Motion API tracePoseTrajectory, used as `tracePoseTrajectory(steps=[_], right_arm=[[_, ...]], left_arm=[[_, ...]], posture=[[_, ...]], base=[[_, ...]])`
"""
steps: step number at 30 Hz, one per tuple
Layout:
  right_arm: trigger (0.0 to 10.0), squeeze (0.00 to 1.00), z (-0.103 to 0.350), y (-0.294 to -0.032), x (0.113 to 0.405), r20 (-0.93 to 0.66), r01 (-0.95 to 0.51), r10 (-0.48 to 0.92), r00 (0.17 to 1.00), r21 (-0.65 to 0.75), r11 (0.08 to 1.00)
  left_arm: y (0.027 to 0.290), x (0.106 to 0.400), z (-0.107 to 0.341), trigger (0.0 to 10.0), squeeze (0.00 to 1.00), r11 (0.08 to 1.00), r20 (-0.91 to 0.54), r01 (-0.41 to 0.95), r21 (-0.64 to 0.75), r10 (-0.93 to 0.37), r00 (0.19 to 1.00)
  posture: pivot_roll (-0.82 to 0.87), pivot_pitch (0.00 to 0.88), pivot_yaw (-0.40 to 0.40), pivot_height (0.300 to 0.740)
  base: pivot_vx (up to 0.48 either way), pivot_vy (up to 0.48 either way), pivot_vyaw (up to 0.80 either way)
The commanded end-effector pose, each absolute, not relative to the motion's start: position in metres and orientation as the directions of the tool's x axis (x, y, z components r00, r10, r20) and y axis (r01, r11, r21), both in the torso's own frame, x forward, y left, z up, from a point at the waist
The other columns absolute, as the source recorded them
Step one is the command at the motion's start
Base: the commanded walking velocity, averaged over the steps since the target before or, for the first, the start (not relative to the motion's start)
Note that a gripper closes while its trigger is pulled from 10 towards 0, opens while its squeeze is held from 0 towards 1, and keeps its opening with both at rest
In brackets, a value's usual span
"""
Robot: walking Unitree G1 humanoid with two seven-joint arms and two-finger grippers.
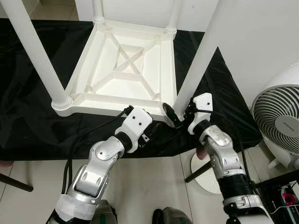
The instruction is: Building children table
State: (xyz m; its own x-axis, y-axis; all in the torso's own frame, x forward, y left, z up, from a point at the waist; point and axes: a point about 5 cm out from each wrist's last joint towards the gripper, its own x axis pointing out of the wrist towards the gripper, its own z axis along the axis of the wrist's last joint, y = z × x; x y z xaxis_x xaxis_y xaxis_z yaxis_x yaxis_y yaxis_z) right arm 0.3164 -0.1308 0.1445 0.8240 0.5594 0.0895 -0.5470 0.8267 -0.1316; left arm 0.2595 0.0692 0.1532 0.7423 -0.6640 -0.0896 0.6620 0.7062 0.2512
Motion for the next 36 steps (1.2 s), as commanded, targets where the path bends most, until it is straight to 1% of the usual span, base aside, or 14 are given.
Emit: tracePoseTrajectory(steps=[1, 3, 4, 9, 10, 11, 18, 19, 21, 31, 33, 34, 35, 36], right_arm=[[10.0, 0.00, 0.141, -0.130, 0.317, 0.064, -0.588, 0.601, 0.797, -0.151, 0.795], [10.0, 0.00, 0.140, -0.129, 0.318, 0.056, -0.606, 0.621, 0.782, -0.163, 0.778], [10.0, 0.00, 0.138, -0.128, 0.322, 0.017, -0.657, 0.672, 0.741, -0.189, 0.729], [10.0, 0.00, 0.134, -0.127, 0.327, -0.030, -0.706, 0.717, 0.696, -0.209, 0.677], [2.9, 0.00, 0.133, -0.129, 0.329, -0.043, -0.718, 0.728, 0.685, -0.210, 0.663], [0.0, 0.00, 0.133, -0.130, 0.330, -0.046, -0.722, 0.731, 0.681, -0.209, 0.659], [0.0, 0.00, 0.132, -0.134, 0.333, -0.051, -0.703, 0.711, 0.701, -0.212, 0.679], [0.0, 0.00, 0.132, -0.138, 0.335, -0.029, -0.647, 0.654, 0.756, -0.190, 0.738], [0.0, 0.00, 0.132, -0.140, 0.334, -0.006, -0.588, 0.597, 0.802, -0.180, 0.788], [0.0, 0.00, 0.127, -0.139, 0.329, 0.039, -0.463, 0.472, 0.881, -0.139, 0.875], [0.0, 0.00, 0.125, -0.143, 0.327, 0.058, -0.289, 0.296, 0.953, -0.103, 0.952], [0.0, 0.00, 0.125, -0.143, 0.327, 0.058, -0.289, 0.296, 0.953, -0.103, 0.952], [0.0, 0.00, 0.122, -0.145, 0.325, 0.050, -0.181, 0.187, 0.981, -0.099, 0.978], [0.0, 0.00, 0.122, -0.145, 0.325, 0.050, -0.181, 0.187, 0.981, -0.099, 0.978]], left_arm=[[0.068, 0.259, 0.152, 10.0, 0.00, 0.714, -0.096, 0.653, 0.253, -0.653, 0.751], [0.068, 0.260, 0.153, 10.0, 0.00, 0.713, -0.096, 0.653, 0.255, -0.654, 0.751], [0.069, 0.261, 0.154, 10.0, 0.00, 0.714, -0.093, 0.651, 0.258, -0.652, 0.752], [0.070, 0.262, 0.155, 10.0, 0.00, 0.716, -0.091, 0.648, 0.260, -0.650, 0.755], [0.070, 0.262, 0.155, 10.0, 0.00, 0.717, -0.091, 0.645, 0.263, -0.647, 0.757], [0.071, 0.262, 0.155, 10.0, 0.00, 0.719, -0.090, 0.643, 0.265, -0.645, 0.759], [0.074, 0.262, 0.156, 10.0, 0.00, 0.729, -0.086, 0.630, 0.268, -0.634, 0.769], [0.074, 0.262, 0.156, 10.0, 0.00, 0.736, -0.084, 0.623, 0.267, -0.626, 0.775], [0.074, 0.263, 0.156, 10.0, 0.00, 0.738, -0.082, 0.620, 0.265, -0.624, 0.777], [0.072, 0.262, 0.155, 10.0, 0.00, 0.732, -0.083, 0.629, 0.261, -0.632, 0.770], [0.072, 0.263, 0.155, 10.0, 0.00, 0.725, -0.088, 0.637, 0.260, -0.640, 0.764], [0.072, 0.263, 0.155, 10.0, 0.00, 0.725, -0.088, 0.637, 0.260, -0.640, 0.764], [0.072, 0.263, 0.155, 10.0, 0.00, 0.721, -0.091, 0.642, 0.259, -0.644, 0.760], [0.072, 0.263, 0.155, 10.0, 0.00, 0.721, -0.091, 0.642, 0.259, -0.644, 0.760]], posture=[[0.04, 0.043, -0.062, 0.740], [0.04, 0.043, -0.060, 0.740], [0.04, 0.042, -0.060, 0.740], [0.05, 0.042, -0.060, 0.740], [0.05, 0.042, -0.063, 0.740], [0.06, 0.043, -0.066, 0.740], [0.07, 0.044, -0.076, 0.740], [0.07, 0.044, -0.082, 0.740], [0.07, 0.044, -0.081, 0.740], [0.05, 0.047, -0.066, 0.740], [0.04, 0.052, -0.054, 0.740], [0.04, 0.052, -0.054, 0.740], [0.04, 0.054, -0.048, 0.740], [0.04, 0.054, -0.048, 0.740]], base=[[0.000, 0.000, 0.00], [0.000, 0.000, 0.00], [0.000, 0.000, 0.00], [0.000, 0.000, 0.00], [0.000, 0.000, 0.00], [0.000, 0.000, 0.00], [0.000, 0.000, 0.00], [0.000, 0.000, 0.00], [0.000, 0.000, 0.00], [0.000, 0.000, 0.00], [0.000, 0.000, 0.00], [0.000, 0.000, 0.00], [0.000, 0.000, 0.00], [0.000, 0.000, 0.00]])
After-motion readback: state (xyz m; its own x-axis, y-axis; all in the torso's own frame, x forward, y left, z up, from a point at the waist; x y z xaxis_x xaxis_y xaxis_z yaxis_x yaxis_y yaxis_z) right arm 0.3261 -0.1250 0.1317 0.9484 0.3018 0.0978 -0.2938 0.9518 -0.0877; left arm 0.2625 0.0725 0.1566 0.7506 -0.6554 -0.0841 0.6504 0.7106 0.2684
